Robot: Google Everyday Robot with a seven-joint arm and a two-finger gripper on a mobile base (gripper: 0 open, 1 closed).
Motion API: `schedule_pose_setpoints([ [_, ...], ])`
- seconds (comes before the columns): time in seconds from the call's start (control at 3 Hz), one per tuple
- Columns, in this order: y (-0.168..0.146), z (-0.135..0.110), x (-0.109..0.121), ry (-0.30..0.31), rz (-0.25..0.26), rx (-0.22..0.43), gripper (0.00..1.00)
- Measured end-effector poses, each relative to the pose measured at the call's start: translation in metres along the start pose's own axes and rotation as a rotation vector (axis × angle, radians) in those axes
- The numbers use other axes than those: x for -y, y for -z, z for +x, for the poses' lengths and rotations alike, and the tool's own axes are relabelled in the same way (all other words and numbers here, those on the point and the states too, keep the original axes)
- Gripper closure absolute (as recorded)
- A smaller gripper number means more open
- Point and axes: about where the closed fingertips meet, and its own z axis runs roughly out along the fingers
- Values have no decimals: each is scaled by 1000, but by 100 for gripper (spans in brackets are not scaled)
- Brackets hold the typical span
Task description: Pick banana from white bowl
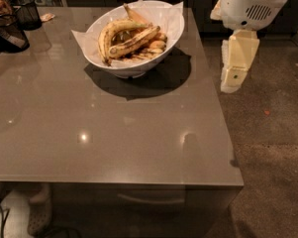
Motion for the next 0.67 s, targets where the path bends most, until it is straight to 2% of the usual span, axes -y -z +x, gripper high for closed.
schedule_pose_setpoints([
  [0.33,5,-17,28,31,33,-13,0],
  [0.67,10,-45,60,105,63,-29,0],
])
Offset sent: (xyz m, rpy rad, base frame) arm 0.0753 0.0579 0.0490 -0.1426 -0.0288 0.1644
